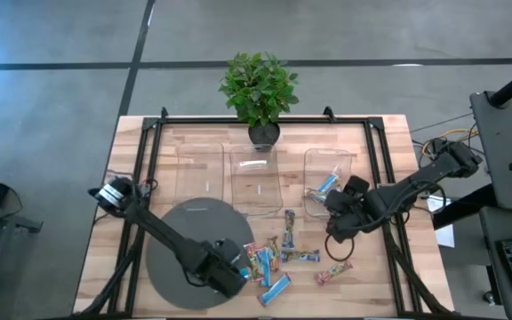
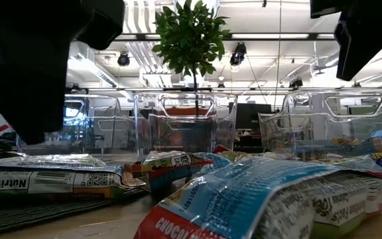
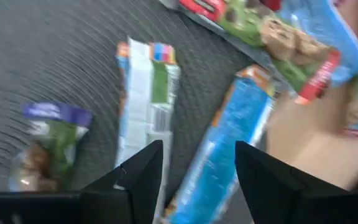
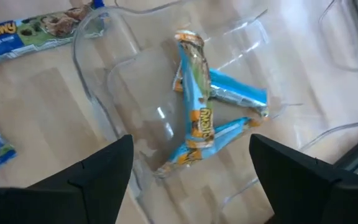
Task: Pick and place Granola Bars by type
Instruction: Put the violet granola bar into the left transparent bin
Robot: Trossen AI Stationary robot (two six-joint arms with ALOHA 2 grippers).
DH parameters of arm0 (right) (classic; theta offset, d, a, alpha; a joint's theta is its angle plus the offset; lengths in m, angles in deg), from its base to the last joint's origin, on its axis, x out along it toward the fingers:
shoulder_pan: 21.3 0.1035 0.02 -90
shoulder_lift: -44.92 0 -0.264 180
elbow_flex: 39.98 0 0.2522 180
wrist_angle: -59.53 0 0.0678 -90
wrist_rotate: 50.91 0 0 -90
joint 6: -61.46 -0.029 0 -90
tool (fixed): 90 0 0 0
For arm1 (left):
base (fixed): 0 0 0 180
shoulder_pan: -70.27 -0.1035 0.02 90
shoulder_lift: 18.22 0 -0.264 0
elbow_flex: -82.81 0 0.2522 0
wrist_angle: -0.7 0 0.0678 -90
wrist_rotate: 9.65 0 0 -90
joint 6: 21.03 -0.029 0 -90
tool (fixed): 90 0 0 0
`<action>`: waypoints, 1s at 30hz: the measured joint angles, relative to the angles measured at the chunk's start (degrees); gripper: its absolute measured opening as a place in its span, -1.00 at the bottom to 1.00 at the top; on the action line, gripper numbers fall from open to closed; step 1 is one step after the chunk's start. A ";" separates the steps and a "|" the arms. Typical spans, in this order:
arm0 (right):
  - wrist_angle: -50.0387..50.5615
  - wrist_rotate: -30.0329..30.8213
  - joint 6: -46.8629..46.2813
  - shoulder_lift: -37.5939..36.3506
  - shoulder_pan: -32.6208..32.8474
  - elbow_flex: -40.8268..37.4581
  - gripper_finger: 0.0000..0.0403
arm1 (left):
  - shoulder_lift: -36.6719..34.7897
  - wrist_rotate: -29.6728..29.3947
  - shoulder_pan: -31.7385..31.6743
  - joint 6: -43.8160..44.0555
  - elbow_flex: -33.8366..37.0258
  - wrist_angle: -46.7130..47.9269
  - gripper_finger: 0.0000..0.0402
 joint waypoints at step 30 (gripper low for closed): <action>-0.20 1.99 -0.02 -0.81 -0.04 -1.66 0.49 | -4.36 6.05 3.28 -1.54 2.44 17.85 -0.09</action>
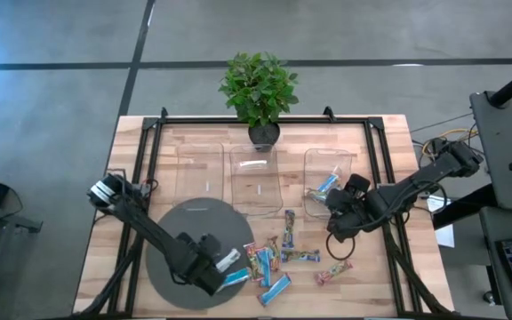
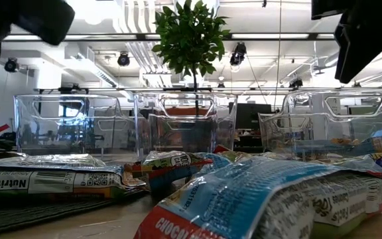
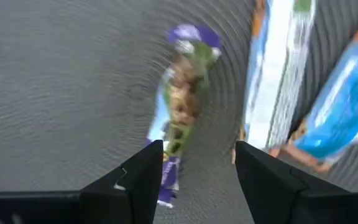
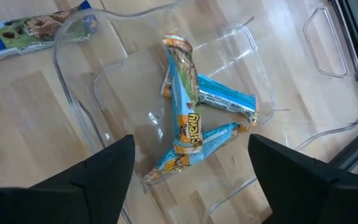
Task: Pick and place Granola Bars by type
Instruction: Put the violet granola bar into the left transparent bin
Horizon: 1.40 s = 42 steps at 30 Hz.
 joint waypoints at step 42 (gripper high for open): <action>-3.10 0.33 -3.48 0.02 -1.27 -1.77 0.46 | -14.34 -8.77 0.15 8.32 9.28 -11.35 -0.76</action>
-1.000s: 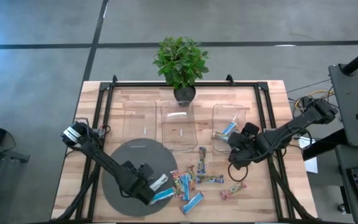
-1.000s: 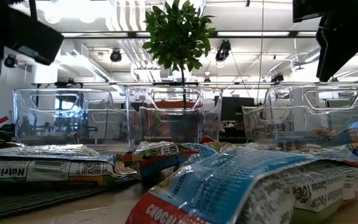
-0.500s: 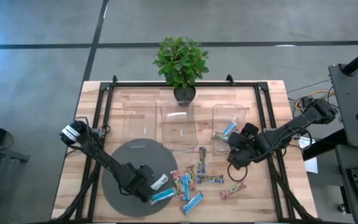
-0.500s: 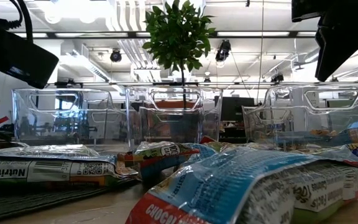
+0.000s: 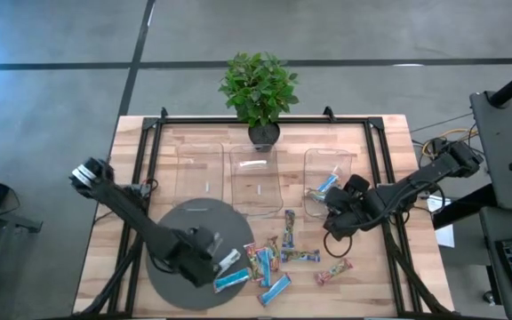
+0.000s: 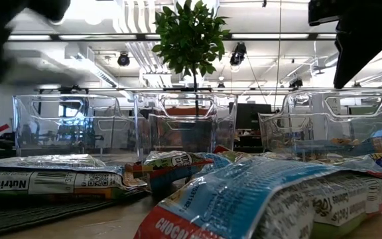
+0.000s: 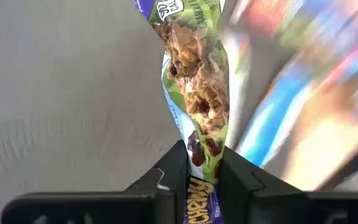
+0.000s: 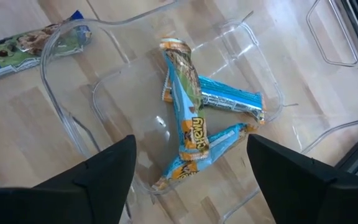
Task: Pick and place Granola Bars by type
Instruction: Put the violet granola bar into the left transparent bin
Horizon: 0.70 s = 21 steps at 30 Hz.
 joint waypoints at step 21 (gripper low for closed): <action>-5.71 1.20 -2.82 0.00 -1.35 -0.04 0.45 | -16.22 -15.08 -34.65 -19.29 7.51 9.90 -0.55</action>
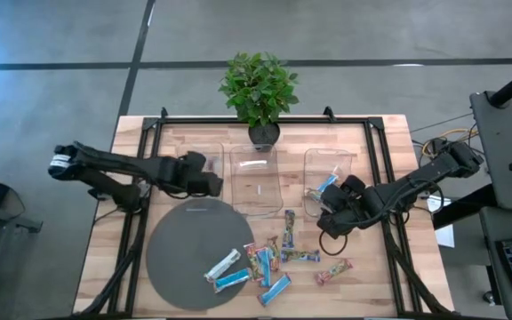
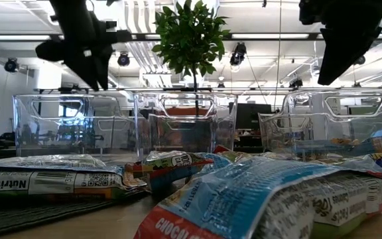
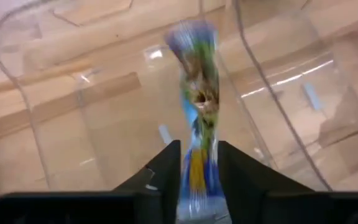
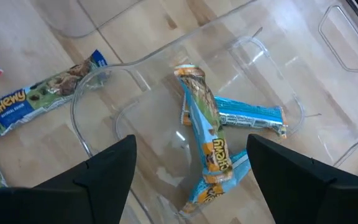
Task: Pick and place Granola Bars by type
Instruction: Put the violet granola bar into the left transparent bin, then put the red granola bar into the middle transparent bin
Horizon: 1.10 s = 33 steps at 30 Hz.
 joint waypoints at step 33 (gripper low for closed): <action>-9.63 -15.12 13.14 0.15 -3.99 -1.51 0.45 | 9.47 8.12 29.63 12.52 -5.63 -21.05 -0.24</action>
